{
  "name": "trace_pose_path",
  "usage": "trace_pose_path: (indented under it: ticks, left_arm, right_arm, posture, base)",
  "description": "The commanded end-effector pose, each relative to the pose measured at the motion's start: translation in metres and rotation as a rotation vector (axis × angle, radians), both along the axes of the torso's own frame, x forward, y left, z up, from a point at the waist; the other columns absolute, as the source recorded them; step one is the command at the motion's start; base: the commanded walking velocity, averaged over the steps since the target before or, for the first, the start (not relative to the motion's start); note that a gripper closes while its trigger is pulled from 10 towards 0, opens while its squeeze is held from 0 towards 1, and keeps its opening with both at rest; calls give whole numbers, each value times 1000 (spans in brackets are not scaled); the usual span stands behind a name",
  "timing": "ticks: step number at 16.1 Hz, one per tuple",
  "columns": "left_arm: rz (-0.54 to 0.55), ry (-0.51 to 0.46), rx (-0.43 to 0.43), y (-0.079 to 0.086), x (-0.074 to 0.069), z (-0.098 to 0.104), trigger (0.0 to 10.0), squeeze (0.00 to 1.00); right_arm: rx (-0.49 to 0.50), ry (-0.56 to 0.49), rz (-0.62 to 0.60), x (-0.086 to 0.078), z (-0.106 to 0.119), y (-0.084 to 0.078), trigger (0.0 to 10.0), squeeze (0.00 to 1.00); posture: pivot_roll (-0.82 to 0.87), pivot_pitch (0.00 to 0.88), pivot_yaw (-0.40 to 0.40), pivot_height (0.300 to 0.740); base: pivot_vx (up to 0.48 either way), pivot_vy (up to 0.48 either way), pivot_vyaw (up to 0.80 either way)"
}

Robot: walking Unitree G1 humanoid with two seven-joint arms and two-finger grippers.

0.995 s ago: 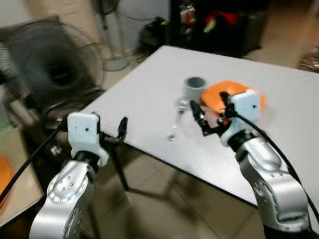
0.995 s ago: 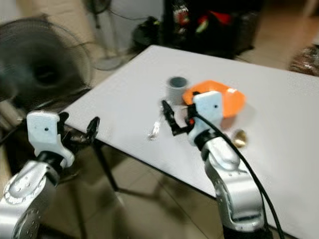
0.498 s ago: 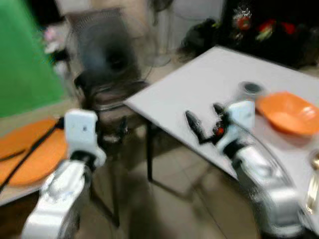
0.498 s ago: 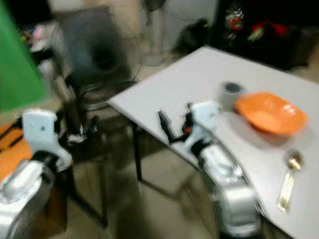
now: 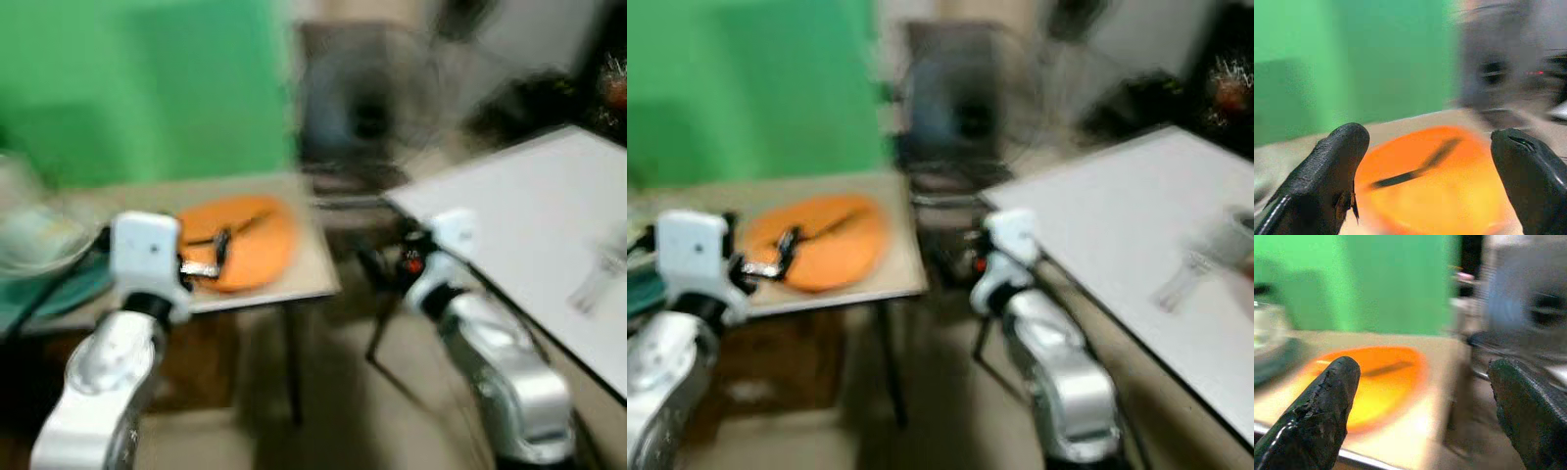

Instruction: Setting the table

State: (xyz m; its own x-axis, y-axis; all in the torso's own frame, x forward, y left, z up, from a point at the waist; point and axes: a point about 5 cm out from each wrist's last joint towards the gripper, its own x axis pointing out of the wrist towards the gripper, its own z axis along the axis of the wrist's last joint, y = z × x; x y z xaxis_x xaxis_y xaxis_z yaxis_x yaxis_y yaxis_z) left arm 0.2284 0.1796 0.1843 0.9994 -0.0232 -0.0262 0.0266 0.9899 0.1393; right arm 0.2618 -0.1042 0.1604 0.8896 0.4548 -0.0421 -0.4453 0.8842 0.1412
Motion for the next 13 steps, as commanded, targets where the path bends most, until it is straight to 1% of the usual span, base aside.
trace_pose_path:
  ticks: [1, 4, 6, 8, 9, 10, 11, 12, 13]
  left_arm:
    - [5, -14, -6, -2, 2, 4, 10000, 0]
    - [-9, -7, 10, -3, 2, 3, 10000, 0]
    - [-2, 3, -23, -4, 1, 0, 10000, 0]
    - [-7, 15, -41, -6, 0, -3, 10000, 0]
    - [-36, 26, -43, -9, -1, -5, 10000, 0]
    - [-48, 29, -41, -10, -1, -6, 10000, 0]
    - [-63, 28, -42, -12, -2, -7, 10000, 0]
    - [-67, 27, -44, -13, -2, -7, 10000, 0]
    - [-85, 21, -40, -14, -3, -6, 10000, 0]
  right_arm:
    - [-7, -12, -34, 4, 2, -8, 10000, 1000]
    - [-12, -10, -44, 6, 2, -7, 10000, 1000]
    - [-46, -9, -70, 7, 1, -9, 10000, 1000]
    - [-65, -7, -87, 8, 1, -12, 10000, 1000]
    - [-76, -10, -94, 8, 1, -14, 10000, 839]
    - [-79, -11, -98, 8, 1, -14, 10000, 839]
    - [-75, -7, -114, 9, 1, -16, 10000, 451]
    - [-71, -4, -123, 10, 1, -16, 10000, 133]
    - [-57, 4, -145, 11, 1, -18, 10000, 0]
  posture:
    - [33, 0, 39, 740]
    - [31, 0, 41, 740]
    - [30, 0, 39, 740]
    - [25, 0, 28, 740]
    - [24, 0, 21, 740]
    - [24, 0, 21, 740]
    - [22, 0, 16, 740]
    - [22, 0, 16, 740]
    - [21, 0, 13, 740]
  base:
    - [0, -480, 800]
    - [0, -480, 800]
    - [0, 0, 800]
    - [0, 0, 0]
    - [0, 0, 0]
    - [0, 0, 0]
    - [0, 0, 0]
    - [0, 0, 0]
    - [0, 0, -800]
